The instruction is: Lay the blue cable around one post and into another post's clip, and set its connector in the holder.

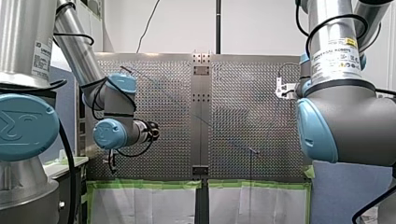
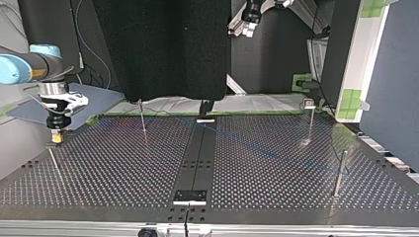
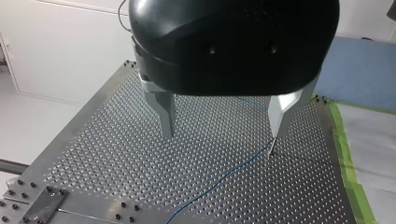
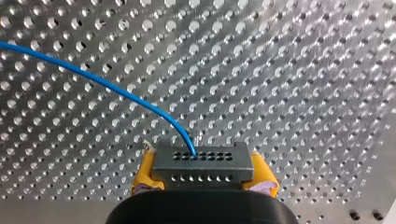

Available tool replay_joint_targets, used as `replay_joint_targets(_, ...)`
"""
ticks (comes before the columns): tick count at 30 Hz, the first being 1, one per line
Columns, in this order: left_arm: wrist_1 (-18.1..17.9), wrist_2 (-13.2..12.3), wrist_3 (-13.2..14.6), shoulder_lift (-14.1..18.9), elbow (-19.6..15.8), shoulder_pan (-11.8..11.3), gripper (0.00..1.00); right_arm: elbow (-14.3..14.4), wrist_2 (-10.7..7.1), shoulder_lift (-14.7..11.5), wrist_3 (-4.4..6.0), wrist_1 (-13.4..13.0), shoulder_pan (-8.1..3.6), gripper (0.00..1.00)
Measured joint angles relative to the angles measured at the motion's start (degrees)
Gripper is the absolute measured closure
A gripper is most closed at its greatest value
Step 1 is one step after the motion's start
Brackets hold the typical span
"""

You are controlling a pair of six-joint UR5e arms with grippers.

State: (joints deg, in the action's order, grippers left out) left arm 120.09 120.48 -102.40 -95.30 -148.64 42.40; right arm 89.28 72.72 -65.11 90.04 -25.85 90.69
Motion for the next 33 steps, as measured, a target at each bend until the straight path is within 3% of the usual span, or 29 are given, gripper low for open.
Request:
replay_joint_targets(8, 0.1, 0.5, 0.0, 0.0, 0.0, 0.0, 0.00, -0.6, -1.85, 0.2, 0.71, 0.0, -1.94, 1.00)
replay_joint_targets(17, 0.2, 0.5, 0.0, 0.0, 0.0, 0.0, 0.00, -0.9, -2.81, 0.4, 0.79, 0.5, -3.68, 1.00)
replay_joint_targets(28, 0.2, 0.5, 0.1, 0.0, 0.0, -0.3, 0.00, -2.1, -5.53, 1.2, 0.40, 1.7, -4.66, 1.00)
replay_joint_targets(33, 0.2, 0.5, 0.1, 0.0, 0.0, -0.5, 0.00, -3.6, -6.46, 2.7, -0.62, 3.3, -4.47, 1.00)
